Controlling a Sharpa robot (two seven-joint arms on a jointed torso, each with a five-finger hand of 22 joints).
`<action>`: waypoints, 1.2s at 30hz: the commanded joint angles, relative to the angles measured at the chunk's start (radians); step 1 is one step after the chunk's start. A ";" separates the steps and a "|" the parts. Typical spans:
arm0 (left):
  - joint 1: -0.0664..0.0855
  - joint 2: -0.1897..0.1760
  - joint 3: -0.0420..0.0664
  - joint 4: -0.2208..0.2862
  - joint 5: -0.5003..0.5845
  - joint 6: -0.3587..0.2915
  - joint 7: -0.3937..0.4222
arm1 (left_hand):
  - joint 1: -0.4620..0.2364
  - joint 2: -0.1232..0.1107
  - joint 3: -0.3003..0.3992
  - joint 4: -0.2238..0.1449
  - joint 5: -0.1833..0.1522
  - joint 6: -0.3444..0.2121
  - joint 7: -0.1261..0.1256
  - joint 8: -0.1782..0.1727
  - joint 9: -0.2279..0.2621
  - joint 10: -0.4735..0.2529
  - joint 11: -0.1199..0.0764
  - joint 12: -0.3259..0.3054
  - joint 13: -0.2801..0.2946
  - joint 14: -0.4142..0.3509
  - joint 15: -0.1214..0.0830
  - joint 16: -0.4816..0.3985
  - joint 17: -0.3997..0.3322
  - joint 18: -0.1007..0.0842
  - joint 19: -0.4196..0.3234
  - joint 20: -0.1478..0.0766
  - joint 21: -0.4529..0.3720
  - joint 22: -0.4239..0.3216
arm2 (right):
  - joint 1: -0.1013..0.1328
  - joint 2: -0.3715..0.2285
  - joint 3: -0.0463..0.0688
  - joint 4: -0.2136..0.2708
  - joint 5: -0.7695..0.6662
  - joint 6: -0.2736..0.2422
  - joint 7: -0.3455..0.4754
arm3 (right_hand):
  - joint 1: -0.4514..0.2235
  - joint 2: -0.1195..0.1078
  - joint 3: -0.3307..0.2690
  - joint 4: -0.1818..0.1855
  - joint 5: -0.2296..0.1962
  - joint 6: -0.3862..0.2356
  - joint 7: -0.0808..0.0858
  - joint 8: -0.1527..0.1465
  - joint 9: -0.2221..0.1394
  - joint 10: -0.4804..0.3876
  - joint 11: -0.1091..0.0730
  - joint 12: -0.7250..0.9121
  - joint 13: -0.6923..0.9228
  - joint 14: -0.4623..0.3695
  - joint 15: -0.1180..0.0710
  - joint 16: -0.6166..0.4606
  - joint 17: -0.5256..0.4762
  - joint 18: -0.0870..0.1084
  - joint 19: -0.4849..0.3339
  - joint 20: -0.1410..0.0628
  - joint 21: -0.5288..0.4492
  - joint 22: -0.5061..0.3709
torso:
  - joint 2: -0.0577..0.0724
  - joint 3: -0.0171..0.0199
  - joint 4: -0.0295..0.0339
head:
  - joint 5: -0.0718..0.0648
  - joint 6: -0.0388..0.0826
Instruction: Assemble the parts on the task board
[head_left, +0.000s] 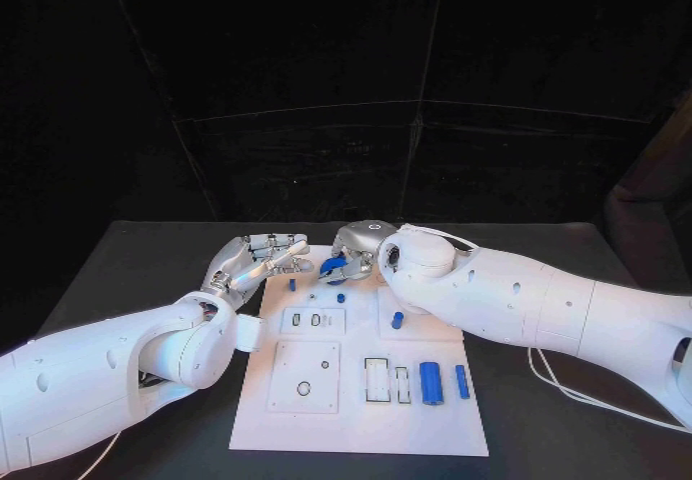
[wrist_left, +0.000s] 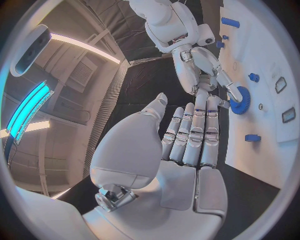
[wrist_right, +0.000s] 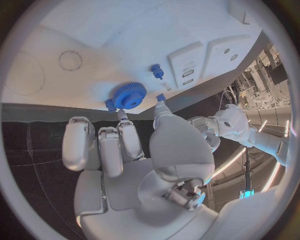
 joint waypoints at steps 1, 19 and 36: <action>0.002 0.000 0.001 0.001 -0.006 0.005 0.000 | 0.000 0.009 0.000 -0.006 -0.005 0.004 0.004 -0.007 0.000 -0.003 0.000 -0.005 -0.002 0.002 0.000 -0.006 0.001 0.014 0.000 0.004 -0.004 -0.001 | 0.002 0.001 0.000 -0.003 0.029 0.067 -0.010 | -0.020 0.007 -0.017 0.007 -0.023 -0.006 0.000 -0.004 0.000 -0.002 0.007 -0.001 0.056 0.091 0.006 0.003 0.205 -0.014 0.001 0.006 -0.002 0.000 | 0.000 0.0000 0.0008 | 0.000 -0.001; 0.002 -0.005 0.001 0.005 -0.006 0.003 -0.001 | 0.000 0.009 0.000 -0.006 -0.005 0.003 0.004 -0.007 0.000 -0.004 0.001 -0.006 -0.002 0.002 0.000 -0.007 0.002 0.014 0.000 0.005 -0.004 -0.001 | 0.002 -0.013 0.000 -0.001 0.053 0.031 0.002 | 0.011 0.039 -0.052 0.000 0.047 0.030 -0.005 -0.002 0.002 0.016 0.003 0.022 0.081 0.093 0.003 0.007 0.216 -0.016 0.005 0.004 0.003 0.010 | 0.000 0.0002 0.0009 | 0.000 -0.002; 0.002 -0.016 0.001 0.000 -0.006 0.016 -0.003 | 0.002 0.009 0.000 -0.011 -0.005 0.001 0.004 -0.010 0.000 -0.007 0.001 -0.008 -0.002 0.001 0.001 -0.010 0.002 0.014 -0.001 0.005 -0.006 -0.003 | 0.003 -0.254 0.000 0.139 0.468 -0.190 0.300 | 0.223 0.047 -0.076 -0.094 0.146 0.029 -0.006 0.004 0.004 -0.045 0.000 -0.049 0.013 0.069 0.000 -0.035 0.122 0.009 -0.066 0.002 -0.056 -0.120 | -0.003 0.0017 -0.0104 | 0.001 0.006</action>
